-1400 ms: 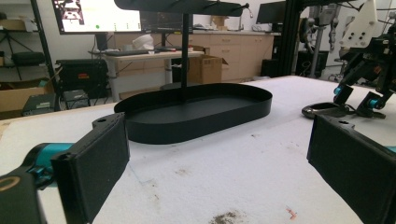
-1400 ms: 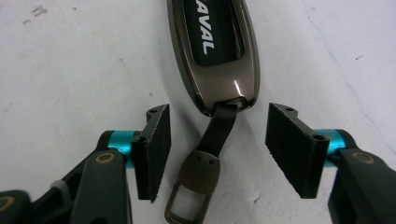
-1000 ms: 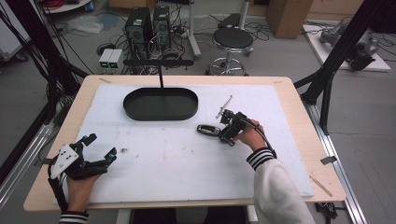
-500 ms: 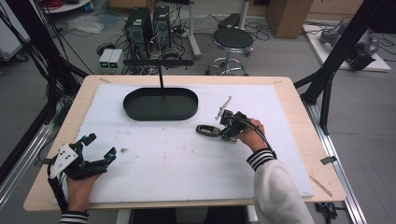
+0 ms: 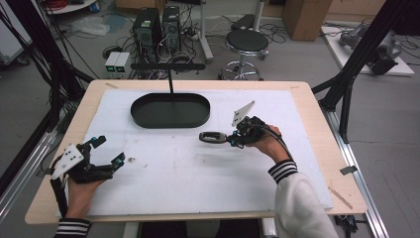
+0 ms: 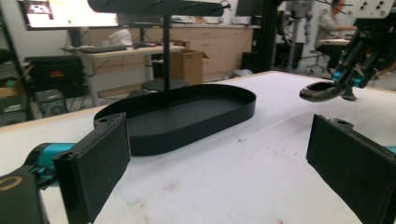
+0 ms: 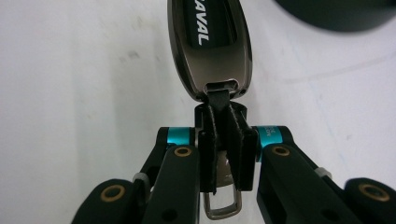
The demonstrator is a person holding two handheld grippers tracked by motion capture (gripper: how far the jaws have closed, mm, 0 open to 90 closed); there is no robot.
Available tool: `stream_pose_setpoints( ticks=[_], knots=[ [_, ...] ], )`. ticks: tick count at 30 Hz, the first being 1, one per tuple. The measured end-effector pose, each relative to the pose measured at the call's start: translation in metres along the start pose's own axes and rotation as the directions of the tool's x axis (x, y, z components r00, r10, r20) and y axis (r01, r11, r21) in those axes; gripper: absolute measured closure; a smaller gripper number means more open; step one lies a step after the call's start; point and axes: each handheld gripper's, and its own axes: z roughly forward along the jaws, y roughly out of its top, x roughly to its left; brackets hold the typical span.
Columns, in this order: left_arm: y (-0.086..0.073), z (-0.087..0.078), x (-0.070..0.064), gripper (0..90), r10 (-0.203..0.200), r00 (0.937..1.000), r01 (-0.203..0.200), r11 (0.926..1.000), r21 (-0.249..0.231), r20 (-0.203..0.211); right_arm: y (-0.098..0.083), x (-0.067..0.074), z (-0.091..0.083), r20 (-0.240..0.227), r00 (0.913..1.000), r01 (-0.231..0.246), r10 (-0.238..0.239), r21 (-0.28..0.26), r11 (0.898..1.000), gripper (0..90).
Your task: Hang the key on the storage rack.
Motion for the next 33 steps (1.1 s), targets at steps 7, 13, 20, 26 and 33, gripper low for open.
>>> stream_pose_setpoints(
  ticks=[7,13,20,26,33],
  knots=[
    [0.037,0.023,0.004,6.8,0.022,0.9911,-0.029,0.9979,0.058,0.131,0.004,0.006,-0.012,-0.011,0.9997,0.023,-0.024,-0.095,0.995,83.8],
    [0.052,0.041,0.000,9.4,0.026,0.9758,-0.050,0.9933,0.105,0.217,0.006,0.009,-0.017,-0.044,0.9990,-0.011,0.004,-0.144,0.989,84.3],
    [0.068,0.070,-0.004,9.6,0.018,0.9426,-0.076,0.9837,0.163,0.333,0.014,0.013,-0.025,-0.061,0.9969,0.036,-0.049,-0.194,0.980,84.5],
    [0.086,0.099,-0.014,9.7,0.047,0.9094,-0.148,0.9649,0.217,0.413,0.024,0.016,-0.028,-0.069,0.9946,0.061,-0.077,-0.209,0.976,84.6],
    [0.102,0.125,-0.029,9.6,0.048,0.8887,-0.191,0.9429,0.273,0.456,0.035,0.020,-0.029,-0.082,0.9932,0.066,-0.083,-0.194,0.979,84.7]
  ],
)
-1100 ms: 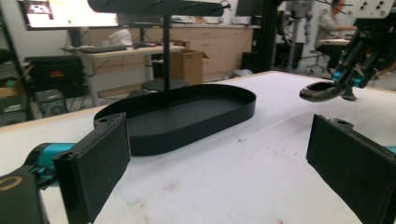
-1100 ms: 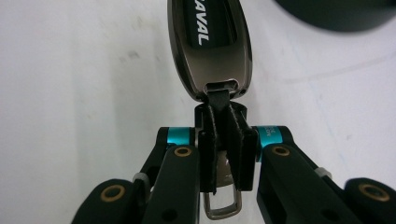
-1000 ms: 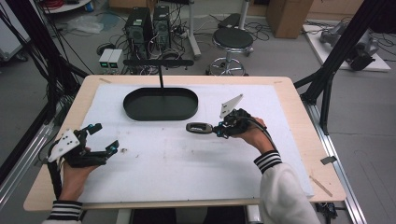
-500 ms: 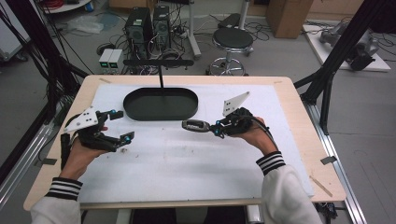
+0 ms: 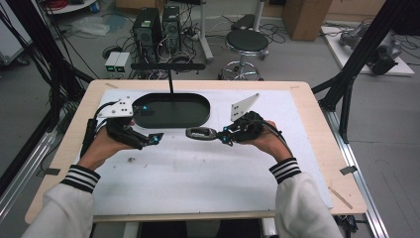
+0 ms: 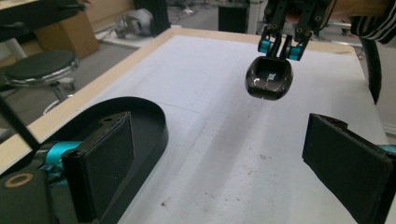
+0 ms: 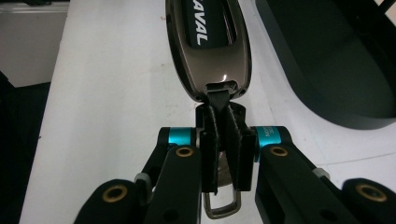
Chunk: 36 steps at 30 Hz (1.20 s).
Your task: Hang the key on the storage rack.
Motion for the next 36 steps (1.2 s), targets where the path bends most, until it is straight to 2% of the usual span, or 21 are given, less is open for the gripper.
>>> stream_pose_setpoints(
  ticks=[3,5,8,9,12,13,15,16,17,22,23,26,29,31,34,35,36],
  knots=[
    [0.005,0.006,-0.001,9.6,0.009,0.9997,-0.009,0.9994,0.034,0.024,0.004,0.002,0.000,-0.004,1.0000,0.009,-0.009,0.000,1.000,84.7],
    [0.013,0.013,-0.002,9.6,0.022,0.9982,-0.027,0.9956,0.090,0.056,0.006,0.003,0.001,-0.003,0.9998,0.018,-0.018,-0.001,1.000,84.7],
    [0.017,0.017,-0.002,9.5,0.032,0.9962,-0.041,0.9934,0.107,0.081,0.008,0.004,0.002,-0.001,0.9997,0.023,-0.023,0.009,1.000,84.7],
    [0.022,0.022,-0.004,9.4,0.045,0.9942,-0.057,0.9905,0.125,0.097,0.008,0.004,0.003,-0.004,0.9997,0.023,-0.023,0.008,1.000,84.7],
    [0.026,0.027,-0.006,8.9,0.057,0.9918,-0.072,0.9889,0.130,0.114,0.008,0.004,0.004,-0.005,0.9998,0.019,-0.019,0.014,1.000,84.7],
    [0.030,0.032,-0.008,8.3,0.071,0.9889,-0.087,0.9880,0.127,0.130,0.009,0.004,0.005,-0.005,0.9998,0.019,-0.019,0.015,1.000,84.7],
    [0.032,0.034,-0.010,8.1,0.072,0.9874,-0.090,0.9882,0.124,0.140,0.009,0.005,0.006,-0.009,0.9999,0.010,-0.010,0.022,1.000,84.7],
    [0.034,0.038,-0.011,8.1,0.086,0.9841,-0.107,0.9854,0.132,0.156,0.009,0.005,0.006,-0.010,0.9999,0.009,-0.009,0.024,1.000,84.7],
    [0.034,0.038,-0.011,8.1,0.086,0.9841,-0.107,0.9854,0.132,0.156,0.009,0.005,0.006,-0.010,0.9999,0.009,-0.009,0.024,1.000,84.7],
    [0.039,0.049,-0.014,8.2,0.100,0.9774,-0.134,0.9752,0.177,0.186,0.013,0.006,0.007,-0.019,0.9998,0.011,-0.011,0.027,1.000,84.7],
    [0.040,0.053,-0.016,8.2,0.108,0.9753,-0.145,0.9712,0.189,0.192,0.014,0.006,0.008,-0.016,0.9997,0.018,-0.017,0.031,0.999,84.7],
    [0.042,0.057,-0.016,8.1,0.109,0.9731,-0.150,0.9690,0.197,0.203,0.016,0.007,0.008,-0.020,0.9996,0.022,-0.021,0.037,0.999,84.7],
    [0.043,0.065,-0.018,8.2,0.111,0.9687,-0.161,0.9618,0.221,0.222,0.022,0.008,0.009,-0.020,0.9993,0.033,-0.032,0.046,0.998,84.7],
    [0.043,0.070,-0.020,8.2,0.108,0.9667,-0.162,0.9599,0.229,0.232,0.024,0.009,0.010,-0.023,0.9990,0.040,-0.039,0.048,0.998,84.7],
    [0.042,0.075,-0.021,8.2,0.110,0.9654,-0.170,0.9529,0.251,0.237,0.028,0.010,0.010,-0.021,0.9987,0.047,-0.046,0.060,0.997,84.7],
    [0.042,0.075,-0.021,8.4,0.110,0.9654,-0.170,0.9529,0.251,0.237,0.029,0.010,0.010,-0.024,0.9990,0.038,-0.037,0.060,0.997,84.7],
    [0.041,0.078,-0.022,8.6,0.102,0.9655,-0.167,0.9490,0.268,0.239,0.029,0.010,0.010,-0.020,0.9992,0.036,-0.035,0.057,0.998,84.7]
  ],
)
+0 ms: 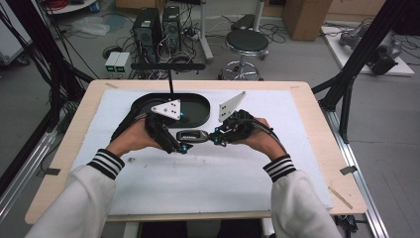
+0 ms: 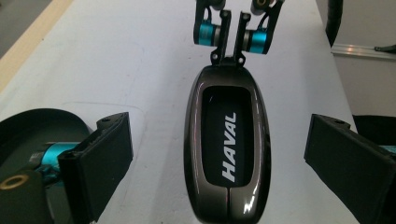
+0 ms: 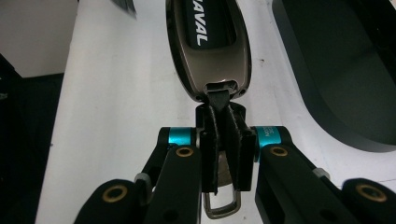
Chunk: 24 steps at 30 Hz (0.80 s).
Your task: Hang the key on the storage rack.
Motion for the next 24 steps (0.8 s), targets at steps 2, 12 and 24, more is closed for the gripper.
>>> stream_pose_setpoints(
  ticks=[2,12,24],
  knots=[
    [-0.001,0.002,0.000,9.5,-0.006,1.0000,0.006,0.9999,0.009,0.004,0.000,0.000,0.001,-0.004,1.0000,-0.003,0.003,0.004,1.000,84.7],
    [-0.003,0.013,-0.001,14.4,0.002,0.9998,-0.004,0.9961,0.088,0.020,0.003,0.001,0.008,-0.005,1.0000,0.007,-0.007,0.035,0.999,84.7],
    [-0.003,0.020,-0.004,28.9,-0.003,0.9990,-0.004,0.9878,0.156,0.044,0.005,0.004,0.014,-0.014,0.9996,0.026,-0.026,0.051,0.998,84.6]
  ],
)
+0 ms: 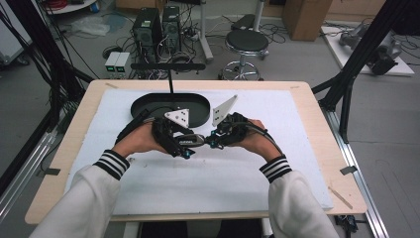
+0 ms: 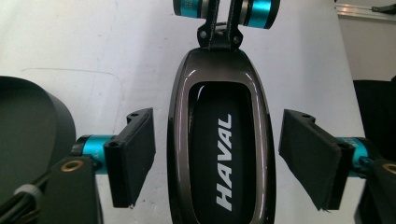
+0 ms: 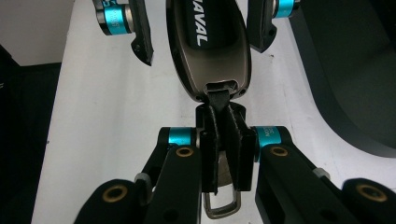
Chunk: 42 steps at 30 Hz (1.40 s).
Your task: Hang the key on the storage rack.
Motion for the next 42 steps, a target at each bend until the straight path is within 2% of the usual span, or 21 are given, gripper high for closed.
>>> stream_pose_setpoints(
  ticks=[3,8,13,17,26,30,31,32,33,34,35,36,37,38,39,40,42],
  knots=[
    [0.000,-0.001,0.000,33.3,0.004,1.0000,-0.005,0.9998,0.018,0.007,0.000,0.000,0.001,-0.004,1.0000,0.003,-0.003,0.009,1.000,84.6],
    [0.000,-0.001,-0.001,38.5,0.005,1.0000,-0.005,0.9999,0.013,0.008,0.001,0.001,0.004,-0.004,1.0000,0.007,-0.007,0.019,1.000,84.6],
    [0.000,-0.002,-0.002,42.2,0.022,0.9997,-0.022,0.9994,0.025,0.007,0.002,0.002,0.006,-0.008,0.9999,0.009,-0.009,0.017,1.000,84.6],
    [0.000,-0.002,-0.003,47.5,0.015,0.9999,-0.015,0.9994,0.031,0.005,0.002,0.003,0.006,-0.015,0.9999,0.008,-0.007,0.021,1.000,84.6],
    [0.001,-0.004,-0.004,48.6,0.019,0.9997,-0.019,0.9992,0.037,-0.014,0.003,0.002,0.006,-0.016,0.9997,0.020,-0.020,0.006,1.000,84.4],
    [0.002,-0.007,-0.005,48.7,0.027,0.9992,-0.027,0.9994,0.021,-0.030,0.002,0.001,0.005,-0.019,0.9995,0.025,-0.025,-0.010,1.000,82.6],
    [0.002,-0.008,-0.006,48.8,0.038,0.9981,-0.037,0.9991,0.023,-0.049,0.001,0.002,0.002,-0.015,0.9987,0.049,-0.050,-0.028,0.998,68.7],
    [0.003,-0.009,-0.007,48.8,0.035,0.9961,-0.034,0.9993,0.013,-0.081,0.001,0.002,0.002,-0.015,0.9987,0.049,-0.050,-0.028,0.998,68.7],
    [0.003,-0.013,-0.004,48.8,0.015,0.9959,-0.015,0.9999,-0.001,-0.089,0.000,0.003,0.002,-0.002,0.9980,0.063,-0.063,-0.065,0.996,34.8],
    [0.003,-0.013,-0.004,48.8,0.015,0.9959,-0.015,0.9999,-0.001,-0.089,0.000,0.003,0.002,-0.002,0.9980,0.063,-0.063,-0.065,0.996,34.8],
    [0.003,-0.015,-0.004,48.8,0.023,0.9943,-0.023,0.9997,0.005,-0.104,-0.002,0.004,-0.001,0.066,0.9967,0.050,-0.046,-0.064,0.997,19.8],
    [0.001,-0.018,-0.001,48.8,0.007,0.9931,-0.007,1.0000,0.002,-0.117,-0.003,0.005,-0.003,0.091,0.9957,0.025,-0.017,-0.087,0.996,11.2],
    [0.001,-0.019,-0.002,48.8,-0.002,0.9915,0.001,0.9999,-0.011,-0.130,-0.005,0.005,-0.006,0.118,0.9929,0.002,0.012,-0.117,0.993,9.0],
    [0.001,-0.019,-0.002,48.8,-0.002,0.9915,0.001,0.9999,-0.011,-0.130,-0.005,0.005,-0.006,0.118,0.9929,0.002,0.012,-0.117,0.993,9.0],
    [-0.001,-0.023,-0.001,48.8,-0.021,0.9908,0.016,0.9992,-0.037,-0.134,-0.012,0.003,-0.013,0.129,0.9894,-0.042,0.067,-0.183,0.982,0.9],
    [-0.001,-0.023,-0.001,48.8,-0.021,0.9908,0.016,0.9992,-0.037,-0.134,-0.012,0.003,-0.013,0.129,0.9894,-0.042,0.067,-0.183,0.982,0.9],
    [-0.003,-0.026,0.000,48.8,-0.042,0.9873,0.032,0.9974,-0.065,-0.153,-0.018,0.003,-0.019,0.137,0.9856,-0.069,0.100,-0.212,0.975,0.3]
  ],
)
